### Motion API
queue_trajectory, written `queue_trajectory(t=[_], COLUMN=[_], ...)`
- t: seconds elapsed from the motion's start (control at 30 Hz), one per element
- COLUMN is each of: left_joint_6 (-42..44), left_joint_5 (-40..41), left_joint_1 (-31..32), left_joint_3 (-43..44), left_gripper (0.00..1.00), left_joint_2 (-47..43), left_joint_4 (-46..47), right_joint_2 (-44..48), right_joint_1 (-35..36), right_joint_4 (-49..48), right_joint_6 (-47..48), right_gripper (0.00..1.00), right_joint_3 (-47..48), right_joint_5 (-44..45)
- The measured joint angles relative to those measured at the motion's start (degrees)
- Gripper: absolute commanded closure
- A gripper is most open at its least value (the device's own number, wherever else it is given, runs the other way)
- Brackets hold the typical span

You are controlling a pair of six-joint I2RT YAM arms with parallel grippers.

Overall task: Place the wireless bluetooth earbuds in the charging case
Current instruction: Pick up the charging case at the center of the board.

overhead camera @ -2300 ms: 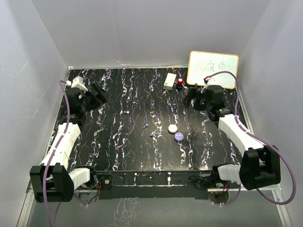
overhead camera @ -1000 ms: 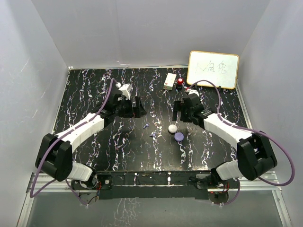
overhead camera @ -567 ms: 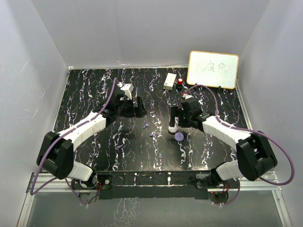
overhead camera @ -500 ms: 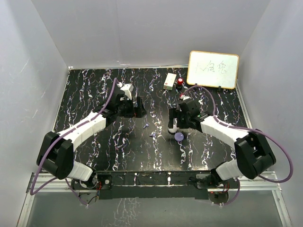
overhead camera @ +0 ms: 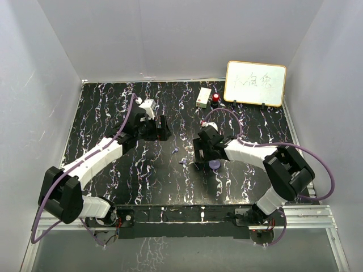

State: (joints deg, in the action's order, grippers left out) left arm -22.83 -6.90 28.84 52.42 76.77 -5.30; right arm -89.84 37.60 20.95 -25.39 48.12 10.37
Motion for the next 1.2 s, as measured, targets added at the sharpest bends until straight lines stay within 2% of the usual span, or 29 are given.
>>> queue_trajectory(t=[0.4, 0.47, 0.53, 0.63, 0.77, 1.0, 1.2], left_joint_6=[0.8, 0.8, 0.8, 0.8, 0.8, 0.7, 0.7], left_joint_5=[2.2, 2.4, 2.6, 2.8, 3.0, 3.1, 3.0], left_joint_1=[0.0, 0.0, 0.0, 0.0, 0.0, 0.0, 0.0], left_joint_3=[-1.9, -1.9, -1.9, -2.1, -2.8, -2.8, -2.9], left_gripper=[0.01, 0.01, 0.01, 0.01, 0.01, 0.01, 0.01], left_joint_2=[-0.8, -0.8, -0.8, -1.1, -1.8, -1.9, -2.0], left_joint_4=[-1.5, -1.8, -1.9, -2.1, -2.3, -2.5, -2.5], right_joint_2=[-3.7, -3.8, -3.9, -3.9, -3.8, -3.8, -3.4], right_joint_1=[2.4, 2.5, 2.6, 2.6, 2.6, 2.6, 2.8], right_joint_4=[-0.2, -0.1, -0.1, -0.1, -0.1, -0.3, -0.4], right_joint_6=[0.0, 0.0, 0.0, 0.0, -0.1, -0.2, -0.1], right_gripper=[0.43, 0.41, 0.30, 0.24, 0.25, 0.41, 0.63], right_joint_3=[3.0, 3.1, 3.2, 3.2, 3.2, 3.1, 2.6], right_joint_5=[6.7, 7.1, 7.4, 8.2, 8.4, 8.3, 8.0])
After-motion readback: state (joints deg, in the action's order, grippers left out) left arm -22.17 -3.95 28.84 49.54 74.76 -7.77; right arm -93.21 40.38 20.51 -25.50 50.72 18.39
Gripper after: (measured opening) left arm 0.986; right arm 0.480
